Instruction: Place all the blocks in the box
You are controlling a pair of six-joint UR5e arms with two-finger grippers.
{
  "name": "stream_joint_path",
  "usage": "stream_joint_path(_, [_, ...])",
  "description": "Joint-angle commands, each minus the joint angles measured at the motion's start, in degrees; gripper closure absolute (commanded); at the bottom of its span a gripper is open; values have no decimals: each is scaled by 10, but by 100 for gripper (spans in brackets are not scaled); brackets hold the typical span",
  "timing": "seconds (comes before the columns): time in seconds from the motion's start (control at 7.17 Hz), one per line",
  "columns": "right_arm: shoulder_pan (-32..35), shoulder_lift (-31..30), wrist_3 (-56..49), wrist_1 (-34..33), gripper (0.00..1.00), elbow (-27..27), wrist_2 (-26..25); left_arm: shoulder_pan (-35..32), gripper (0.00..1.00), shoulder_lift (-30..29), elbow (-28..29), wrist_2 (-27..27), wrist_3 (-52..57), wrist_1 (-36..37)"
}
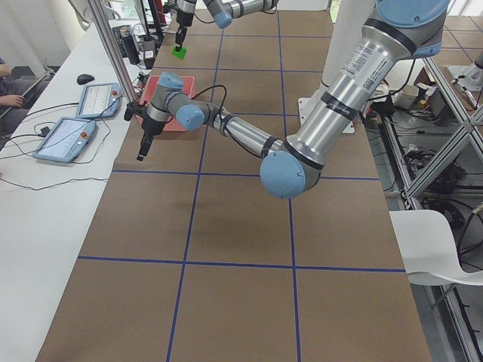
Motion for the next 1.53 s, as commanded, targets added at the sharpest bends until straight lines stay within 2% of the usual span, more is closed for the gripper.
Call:
stream_joint_path(0.0, [-52,88,10,8,100,-104,-107,-2,0,64,-42,-3,30,-2])
stream_joint_path(0.14, [-74,91,11,66,100,-150,-139,-1,0,80,-47,-4,31,-11])
stream_joint_path(0.28, [-81,90,10,102,100,-188,-149,-1,0,96,-47,-8,35,-28])
stream_joint_path(0.42, [-81,90,4,101,59,-189,-149,-3,0,101,-49,-34,66,-28])
stream_joint_path(0.56, [-80,90,3,100,1,-189,-142,-3,0,119,-63,-42,73,-28])
stream_joint_path(0.7, [-75,90,-14,98,0,-187,-127,-3,0,121,-65,-54,74,-27])
stream_joint_path(0.84, [-59,85,-25,87,0,-179,-86,-20,0,127,-65,-94,100,-26])
stream_joint_path(0.98, [-33,66,-62,37,0,-136,-40,-56,0,148,-71,-145,170,-22])
stream_joint_path(1.12, [-17,22,-135,-50,0,-54,-30,-99,0,168,-73,-205,241,-19])
stream_joint_path(1.26, [4,-14,-224,-121,0,-1,-15,-136,0,190,-72,-248,311,-16])
stream_joint_path(1.4, [38,-61,-281,-146,0,37,22,-160,0,208,-73,-265,365,-3])
